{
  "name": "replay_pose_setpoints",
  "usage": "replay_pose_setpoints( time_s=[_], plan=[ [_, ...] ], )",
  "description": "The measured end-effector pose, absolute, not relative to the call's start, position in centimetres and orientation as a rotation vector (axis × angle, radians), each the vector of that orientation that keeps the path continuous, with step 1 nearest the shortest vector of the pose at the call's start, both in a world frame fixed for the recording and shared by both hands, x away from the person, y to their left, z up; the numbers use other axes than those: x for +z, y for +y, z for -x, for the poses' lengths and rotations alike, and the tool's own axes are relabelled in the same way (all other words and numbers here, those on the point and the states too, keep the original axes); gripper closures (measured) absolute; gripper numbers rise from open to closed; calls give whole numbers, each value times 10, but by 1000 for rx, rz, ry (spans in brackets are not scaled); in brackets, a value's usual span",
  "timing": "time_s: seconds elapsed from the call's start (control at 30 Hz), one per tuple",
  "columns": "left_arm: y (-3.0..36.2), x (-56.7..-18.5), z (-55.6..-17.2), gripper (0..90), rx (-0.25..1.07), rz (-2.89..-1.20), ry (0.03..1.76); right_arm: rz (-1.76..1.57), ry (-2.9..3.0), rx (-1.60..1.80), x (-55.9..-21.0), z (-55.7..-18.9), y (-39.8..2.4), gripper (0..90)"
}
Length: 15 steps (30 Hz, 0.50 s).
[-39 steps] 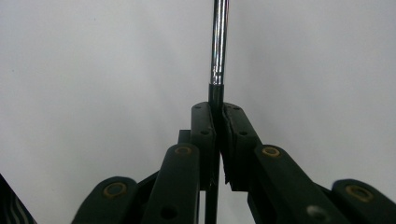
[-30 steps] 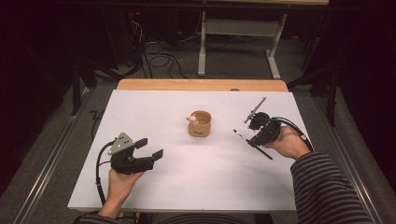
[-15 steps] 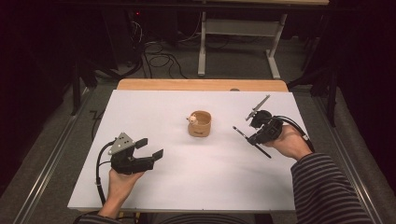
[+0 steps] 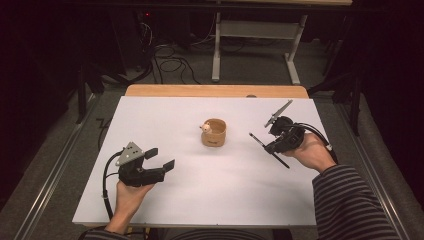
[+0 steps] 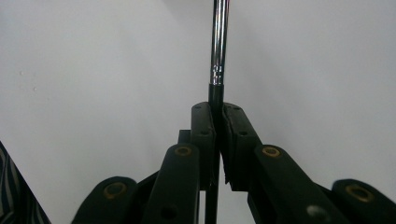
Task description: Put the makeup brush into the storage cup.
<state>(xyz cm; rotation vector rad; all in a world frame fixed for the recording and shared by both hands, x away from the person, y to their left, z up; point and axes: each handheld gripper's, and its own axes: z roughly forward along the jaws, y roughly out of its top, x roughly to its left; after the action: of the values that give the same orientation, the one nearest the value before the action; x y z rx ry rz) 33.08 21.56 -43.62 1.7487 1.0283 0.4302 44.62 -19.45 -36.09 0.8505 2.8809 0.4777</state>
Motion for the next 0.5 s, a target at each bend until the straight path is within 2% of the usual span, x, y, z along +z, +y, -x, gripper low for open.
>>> replay_pose_setpoints(
  time_s=[0.5],
  plan=[
    [216,-436,-331,240,428,-1748,1029,-863,2842,581,-351,-445,-198,860]
  ],
)
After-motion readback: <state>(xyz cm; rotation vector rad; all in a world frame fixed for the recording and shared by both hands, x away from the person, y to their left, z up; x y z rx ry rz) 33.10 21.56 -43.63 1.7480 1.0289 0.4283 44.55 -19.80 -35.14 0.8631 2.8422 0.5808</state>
